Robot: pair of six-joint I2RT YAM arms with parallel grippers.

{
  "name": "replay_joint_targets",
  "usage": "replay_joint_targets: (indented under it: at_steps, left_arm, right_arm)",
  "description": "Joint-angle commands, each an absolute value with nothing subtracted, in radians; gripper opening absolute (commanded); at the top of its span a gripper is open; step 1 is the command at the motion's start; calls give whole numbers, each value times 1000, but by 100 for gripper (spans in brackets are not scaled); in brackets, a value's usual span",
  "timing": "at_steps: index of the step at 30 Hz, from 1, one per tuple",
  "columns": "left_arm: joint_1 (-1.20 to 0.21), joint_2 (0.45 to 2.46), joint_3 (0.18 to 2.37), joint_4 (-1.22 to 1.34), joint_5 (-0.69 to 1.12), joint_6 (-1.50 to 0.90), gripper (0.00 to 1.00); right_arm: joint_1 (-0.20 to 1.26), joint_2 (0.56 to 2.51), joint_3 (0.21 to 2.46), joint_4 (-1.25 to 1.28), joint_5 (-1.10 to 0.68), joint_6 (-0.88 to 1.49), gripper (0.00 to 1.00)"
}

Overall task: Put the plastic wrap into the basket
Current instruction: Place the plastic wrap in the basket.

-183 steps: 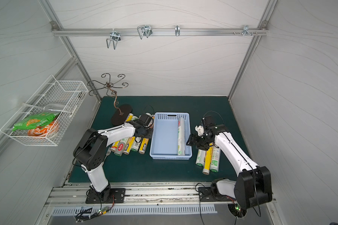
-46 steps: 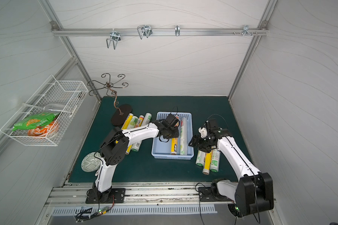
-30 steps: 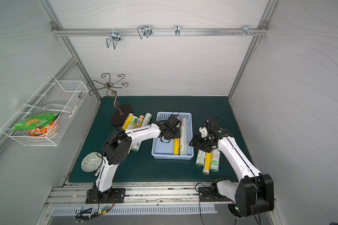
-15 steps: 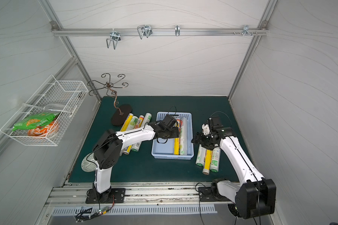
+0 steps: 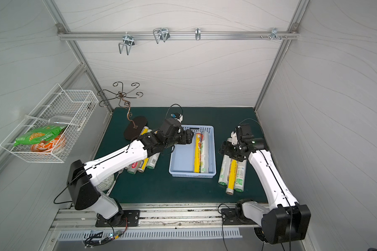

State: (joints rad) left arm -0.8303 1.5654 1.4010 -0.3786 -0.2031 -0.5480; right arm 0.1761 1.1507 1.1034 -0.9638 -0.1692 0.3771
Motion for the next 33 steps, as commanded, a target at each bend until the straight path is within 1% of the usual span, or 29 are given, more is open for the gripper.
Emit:
replay_joint_targets:
  at_steps: [1, 3, 6, 8, 11, 15, 24, 33]
  left_arm:
    - [-833, 1492, 1386, -409, -302, -466, 90]
    - [-830, 1448, 1373, -433, -345, -446, 93]
    - [-817, 1384, 1341, -460, -392, -431, 95]
    - [-805, 1341, 1312, -472, -406, -427, 95]
    - [-790, 1279, 1276, -500, -431, -419, 96]
    - [-775, 1204, 1227, -523, -442, -411, 96]
    - [-713, 1116, 1182, -579, -411, -428, 96]
    - [-703, 1106, 1184, -584, -399, -432, 96]
  right_arm:
    - [167, 1174, 1141, -1022, -138, 351, 77]
    - [160, 1189, 1153, -1026, -129, 346, 77]
    - [147, 1214, 1160, -1020, -121, 348, 79]
    - [141, 1237, 1157, -1005, -109, 353, 84]
    - [118, 1275, 1133, -952, -76, 360, 89]
    - [95, 1343, 1095, -882, -100, 373, 93]
    - [95, 1454, 1065, -813, -64, 379, 94]
    - [110, 1499, 1026, -783, -58, 382, 95]
